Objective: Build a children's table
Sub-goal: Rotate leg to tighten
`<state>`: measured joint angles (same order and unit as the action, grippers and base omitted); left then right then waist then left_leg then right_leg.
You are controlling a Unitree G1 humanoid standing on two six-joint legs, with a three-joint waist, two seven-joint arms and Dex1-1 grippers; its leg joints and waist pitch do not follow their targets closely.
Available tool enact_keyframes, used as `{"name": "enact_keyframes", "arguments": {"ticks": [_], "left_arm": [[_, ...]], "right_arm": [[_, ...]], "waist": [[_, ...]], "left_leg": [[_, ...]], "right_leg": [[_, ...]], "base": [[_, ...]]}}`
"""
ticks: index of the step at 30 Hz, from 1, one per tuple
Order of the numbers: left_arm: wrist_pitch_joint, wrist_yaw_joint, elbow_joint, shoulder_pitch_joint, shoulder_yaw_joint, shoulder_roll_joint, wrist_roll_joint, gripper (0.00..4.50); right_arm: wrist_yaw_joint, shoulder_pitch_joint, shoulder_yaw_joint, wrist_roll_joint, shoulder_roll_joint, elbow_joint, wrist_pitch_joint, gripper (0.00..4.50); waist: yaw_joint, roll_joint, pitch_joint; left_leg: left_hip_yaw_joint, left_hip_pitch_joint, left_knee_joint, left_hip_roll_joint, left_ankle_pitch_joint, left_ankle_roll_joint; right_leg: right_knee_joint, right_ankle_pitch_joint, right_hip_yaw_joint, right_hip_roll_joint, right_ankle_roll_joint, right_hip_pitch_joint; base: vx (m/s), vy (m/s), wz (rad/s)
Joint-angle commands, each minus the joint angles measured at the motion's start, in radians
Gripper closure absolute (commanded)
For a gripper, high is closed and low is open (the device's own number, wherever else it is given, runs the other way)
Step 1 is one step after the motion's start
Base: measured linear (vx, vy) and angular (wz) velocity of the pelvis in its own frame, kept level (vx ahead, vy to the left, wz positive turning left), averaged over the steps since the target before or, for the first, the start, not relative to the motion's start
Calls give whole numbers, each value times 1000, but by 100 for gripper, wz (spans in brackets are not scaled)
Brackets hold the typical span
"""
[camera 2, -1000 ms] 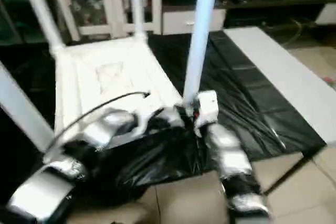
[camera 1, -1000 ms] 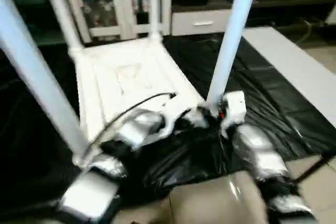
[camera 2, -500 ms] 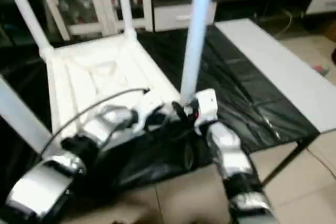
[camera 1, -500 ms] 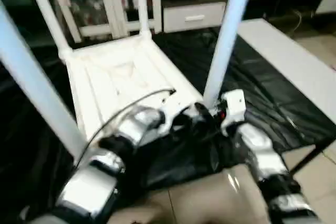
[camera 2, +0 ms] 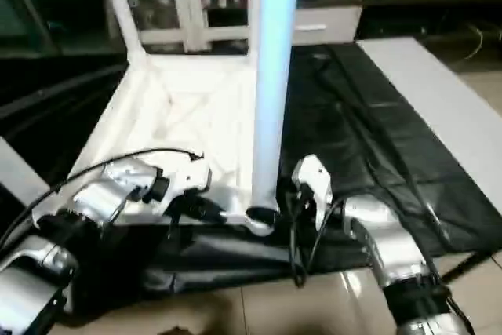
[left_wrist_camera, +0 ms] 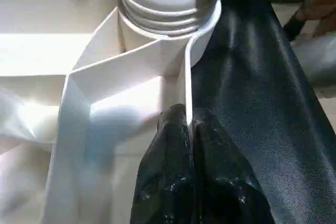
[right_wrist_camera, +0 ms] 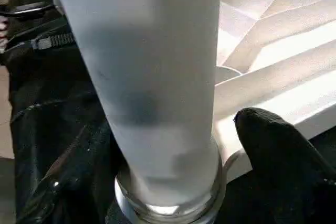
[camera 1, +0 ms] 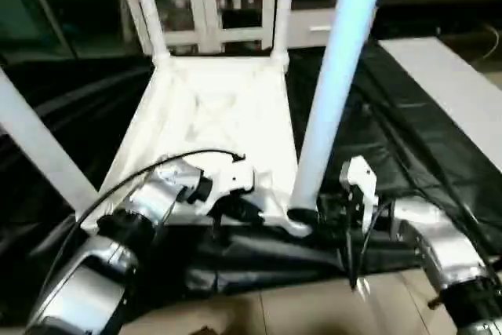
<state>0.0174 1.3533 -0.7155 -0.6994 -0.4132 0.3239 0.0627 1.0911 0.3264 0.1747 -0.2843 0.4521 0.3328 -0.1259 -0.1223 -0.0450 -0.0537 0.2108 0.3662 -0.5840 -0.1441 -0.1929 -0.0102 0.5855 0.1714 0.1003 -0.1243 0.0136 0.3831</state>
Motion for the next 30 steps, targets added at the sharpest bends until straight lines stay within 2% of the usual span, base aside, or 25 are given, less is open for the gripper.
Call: {"name": "enact_keyframes", "arguments": {"ticks": [1, 3, 5, 8, 11, 15, 16, 19, 20, 22, 30], "left_arm": [[13, 42, -24, 25, -71, 1, 48, 450], [16, 37, -23, 23, -71, 0, 48, 450], [22, 34, -14, 24, -68, -1, 45, 450], [29, 38, -4, 28, -64, 0, 46, 450], [31, 39, -2, 30, -64, 1, 48, 450], [34, 42, -1, 30, -64, 6, 48, 450], [35, 43, -1, 29, -63, 7, 48, 450], [35, 42, -3, 28, -61, 9, 52, 450], [36, 41, -4, 28, -61, 8, 53, 450], [38, 38, -6, 25, -60, 6, 54, 450], [42, 24, -23, 15, -59, -4, 58, 450]], "right_arm": [[-10, 31, 18, 37, 10, 31, -18, 89], [-10, 40, 25, 48, 8, 43, -17, 89], [-11, 51, 34, 61, 8, 53, -19, 89], [1, 63, 35, 59, 4, 60, -37, 89], [12, 65, 37, 58, 5, 61, -44, 103], [60, 56, 44, 33, 25, 41, -84, 133], [67, 54, 46, 31, 29, 39, -89, 158], [78, 50, 49, 26, 33, 40, -105, 170], [79, 50, 49, 26, 32, 42, -105, 186], [70, 50, 40, 23, 18, 56, -106, 193], [56, 38, 27, 18, -9, 66, -109, 196]], "waist": [[2, 15, 64], [3, 17, 61], [5, 19, 56], [9, 19, 55], [10, 19, 55], [7, 17, 58], [5, 16, 59], [3, 15, 61], [3, 16, 60], [3, 15, 60], [6, 15, 57]], "left_leg": [[-45, -14, 82, -103, -249, 38], [-45, -14, 84, -102, -273, 30], [-48, -17, 87, -102, -329, 8], [-54, -18, 90, -103, -365, -12], [-53, -19, 92, -104, -368, -16], [-50, -16, 90, -105, -336, -4], [-49, -15, 89, -104, -324, 1], [-48, -14, 86, -104, -303, 8], [-48, -13, 87, -103, -302, 8], [-48, -14, 86, -103, -311, 5], [-51, -16, 89, -103, -347, -12]], "right_leg": [[-58, 208, -61, -68, 236, -26], [-62, 240, -61, -70, 233, -27], [-74, 338, -63, -74, 211, -25], [-81, 403, -64, -75, 186, -24], [-80, 386, -65, -73, 187, -22], [-72, 319, -65, -72, 209, -26], [-71, 303, -64, -71, 213, -27], [-67, 269, -64, -71, 224, -28], [-67, 267, -63, -70, 225, -29], [-69, 281, -63, -72, 224, -29], [-75, 338, -64, -73, 208, -27]], "base": [[0, 0, 0], [0, 0, 0], [0, 0, 0], [0, 0, 0], [0, 0, 0], [0, 0, 0], [0, 0, 0], [0, 0, 0], [0, 0, 0], [0, 0, 0], [0, 0, 0]]}}
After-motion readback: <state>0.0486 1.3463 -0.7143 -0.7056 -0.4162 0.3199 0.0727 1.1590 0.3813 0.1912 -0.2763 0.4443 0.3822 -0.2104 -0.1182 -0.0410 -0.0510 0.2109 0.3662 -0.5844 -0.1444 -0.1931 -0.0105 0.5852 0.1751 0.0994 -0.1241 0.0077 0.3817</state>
